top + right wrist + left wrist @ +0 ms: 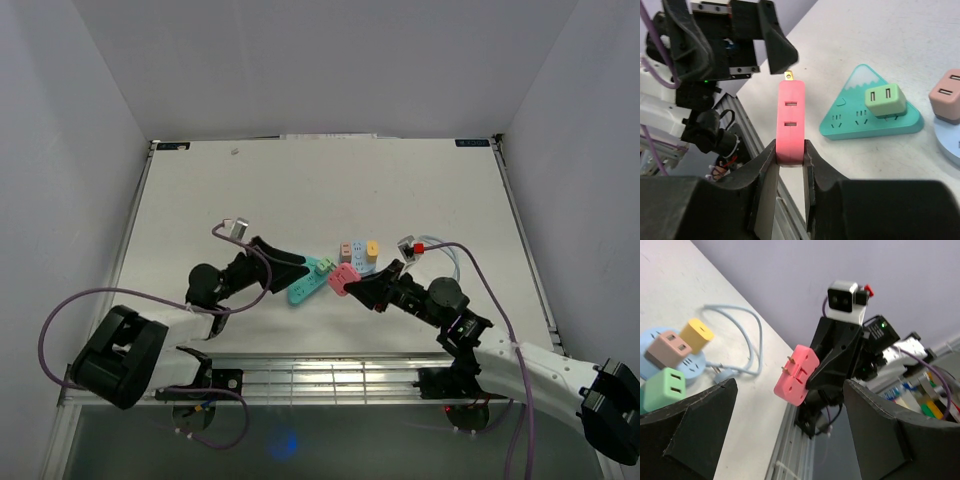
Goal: Insert the plug
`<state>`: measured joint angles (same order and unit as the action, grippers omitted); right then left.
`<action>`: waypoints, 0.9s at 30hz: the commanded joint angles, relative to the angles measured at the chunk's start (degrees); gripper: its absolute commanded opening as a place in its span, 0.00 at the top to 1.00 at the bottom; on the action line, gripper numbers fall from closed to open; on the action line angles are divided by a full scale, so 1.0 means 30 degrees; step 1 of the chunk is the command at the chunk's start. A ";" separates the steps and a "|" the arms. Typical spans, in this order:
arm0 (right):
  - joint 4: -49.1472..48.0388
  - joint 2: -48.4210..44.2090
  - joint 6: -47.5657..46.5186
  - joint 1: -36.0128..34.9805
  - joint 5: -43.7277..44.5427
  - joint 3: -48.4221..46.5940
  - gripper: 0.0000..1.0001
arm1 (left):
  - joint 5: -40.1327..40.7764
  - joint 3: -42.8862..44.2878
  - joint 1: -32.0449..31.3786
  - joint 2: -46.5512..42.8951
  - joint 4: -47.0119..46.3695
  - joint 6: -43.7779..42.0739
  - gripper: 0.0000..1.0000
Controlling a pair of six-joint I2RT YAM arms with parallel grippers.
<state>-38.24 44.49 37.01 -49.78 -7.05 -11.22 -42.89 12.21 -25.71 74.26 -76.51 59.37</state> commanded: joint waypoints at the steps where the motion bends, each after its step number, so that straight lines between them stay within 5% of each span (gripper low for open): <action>1: 0.3191 -0.1059 -0.1408 -0.0106 0.1441 -0.1441 0.92 | 0.4095 -0.1136 0.0456 -0.2306 -0.0525 -0.1124 0.02; 7: 0.6942 -0.2436 -0.3488 -0.0048 0.2262 -0.2352 0.92 | 0.8491 -0.0086 0.0515 -0.4540 0.7214 -0.4172 0.02; 15: 0.8993 -0.4458 -0.4018 -0.0077 0.2117 -0.2614 0.92 | 1.0840 0.1521 0.0515 0.0432 0.6753 -0.6488 0.02; 27: 1.4556 -0.3492 -0.5042 -0.0106 0.0797 -0.4988 0.92 | 1.1104 0.6592 0.0515 0.6650 0.9007 -0.7543 0.05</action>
<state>-0.03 33.61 24.51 -49.80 -3.20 -22.04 -10.92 28.97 -24.47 93.12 -51.77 38.81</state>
